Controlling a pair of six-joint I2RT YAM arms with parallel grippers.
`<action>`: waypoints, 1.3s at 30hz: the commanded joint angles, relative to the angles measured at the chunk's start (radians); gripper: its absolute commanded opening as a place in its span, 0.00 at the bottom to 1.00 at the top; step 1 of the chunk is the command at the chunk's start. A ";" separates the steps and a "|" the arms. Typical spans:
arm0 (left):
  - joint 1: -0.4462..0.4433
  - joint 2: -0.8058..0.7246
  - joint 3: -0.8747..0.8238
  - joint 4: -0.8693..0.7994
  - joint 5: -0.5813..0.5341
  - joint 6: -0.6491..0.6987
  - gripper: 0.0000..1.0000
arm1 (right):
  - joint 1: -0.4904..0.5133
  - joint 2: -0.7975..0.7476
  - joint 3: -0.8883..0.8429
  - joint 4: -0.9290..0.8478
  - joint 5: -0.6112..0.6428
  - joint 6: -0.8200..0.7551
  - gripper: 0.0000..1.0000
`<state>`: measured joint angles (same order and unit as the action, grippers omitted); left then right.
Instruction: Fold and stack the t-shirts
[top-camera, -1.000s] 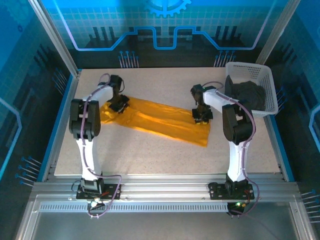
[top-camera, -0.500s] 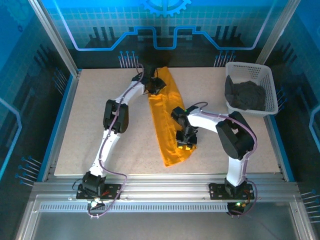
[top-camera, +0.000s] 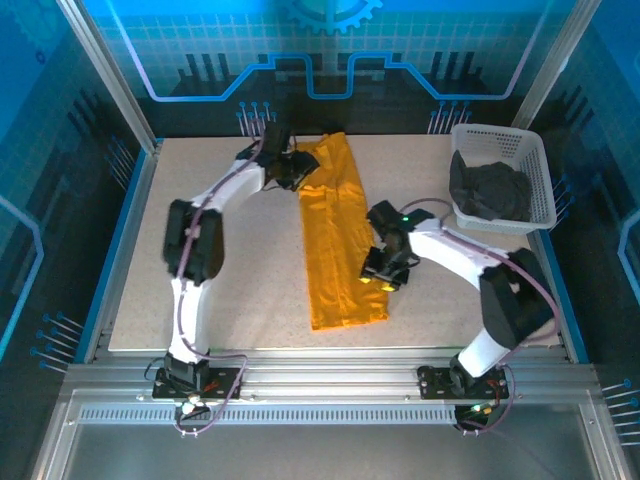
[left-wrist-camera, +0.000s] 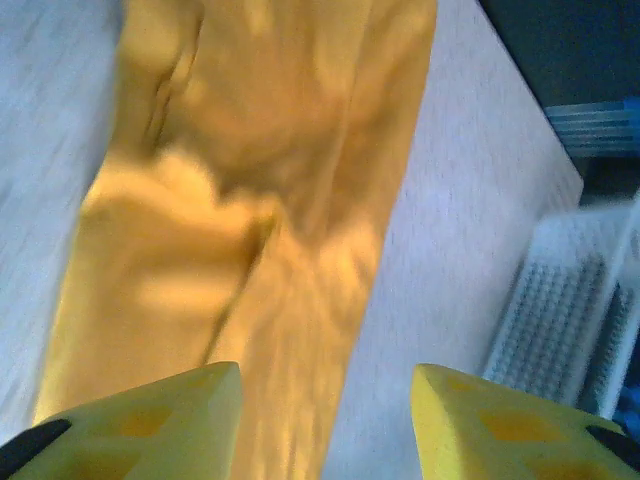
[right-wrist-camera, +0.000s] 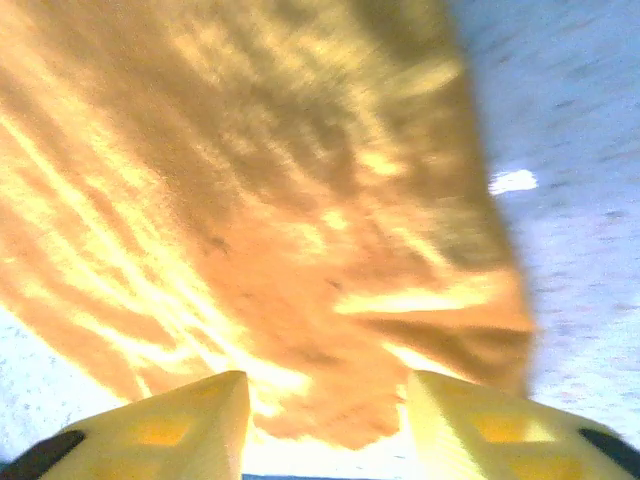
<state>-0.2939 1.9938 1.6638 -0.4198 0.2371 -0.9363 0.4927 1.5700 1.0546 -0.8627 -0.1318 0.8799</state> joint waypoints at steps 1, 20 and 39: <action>-0.040 -0.165 -0.274 -0.132 0.137 -0.031 0.47 | -0.014 0.004 -0.060 0.003 -0.044 -0.234 0.55; -0.422 -0.366 -0.875 0.046 0.309 -0.297 0.48 | 0.040 0.078 -0.142 -0.019 -0.077 -0.206 0.47; -0.443 -0.373 -0.951 0.017 0.228 -0.299 0.00 | 0.081 0.056 -0.224 0.045 -0.140 -0.141 0.42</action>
<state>-0.7322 1.6470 0.7723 -0.3737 0.5098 -1.2072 0.5388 1.6161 0.8497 -0.8375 -0.2161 0.7097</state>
